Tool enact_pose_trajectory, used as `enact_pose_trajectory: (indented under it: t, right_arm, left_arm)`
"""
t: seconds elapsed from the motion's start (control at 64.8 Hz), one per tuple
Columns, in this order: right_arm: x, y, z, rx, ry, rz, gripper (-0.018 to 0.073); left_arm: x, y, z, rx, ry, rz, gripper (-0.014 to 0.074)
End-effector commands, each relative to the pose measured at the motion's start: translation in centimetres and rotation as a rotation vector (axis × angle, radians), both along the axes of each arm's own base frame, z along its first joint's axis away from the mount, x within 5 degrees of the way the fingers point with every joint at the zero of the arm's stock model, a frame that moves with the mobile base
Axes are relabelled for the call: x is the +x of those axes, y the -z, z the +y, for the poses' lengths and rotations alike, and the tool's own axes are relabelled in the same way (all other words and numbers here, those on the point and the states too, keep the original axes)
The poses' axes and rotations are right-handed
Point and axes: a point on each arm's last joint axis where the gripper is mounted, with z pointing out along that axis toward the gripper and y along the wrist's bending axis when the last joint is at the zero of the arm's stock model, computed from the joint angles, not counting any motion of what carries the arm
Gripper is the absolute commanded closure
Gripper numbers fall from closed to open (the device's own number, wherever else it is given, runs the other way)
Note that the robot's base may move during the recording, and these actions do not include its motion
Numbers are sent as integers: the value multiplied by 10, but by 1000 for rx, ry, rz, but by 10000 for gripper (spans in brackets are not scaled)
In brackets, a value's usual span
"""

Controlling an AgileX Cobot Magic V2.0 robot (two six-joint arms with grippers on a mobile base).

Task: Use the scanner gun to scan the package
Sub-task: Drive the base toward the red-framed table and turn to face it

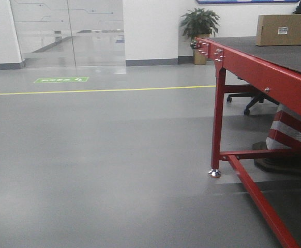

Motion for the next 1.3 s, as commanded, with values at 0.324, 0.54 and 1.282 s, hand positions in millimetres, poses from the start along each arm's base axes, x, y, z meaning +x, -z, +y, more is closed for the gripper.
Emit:
enact_pose_trajectory:
  t: [0.324,0.54,1.282]
  right_arm:
    - [0,-2,0,-6,7,-25,724]
    - [0,-2,0,-6,7,-25,724]
    - [0,-2,0,-6,7,-24,724]
  left_arm:
    - [0,-2,0,-4,7,-24,708]
    - [0,-2,0,-4,7,-24,708]
    - [0,-2,0,-4,7,-24,708]
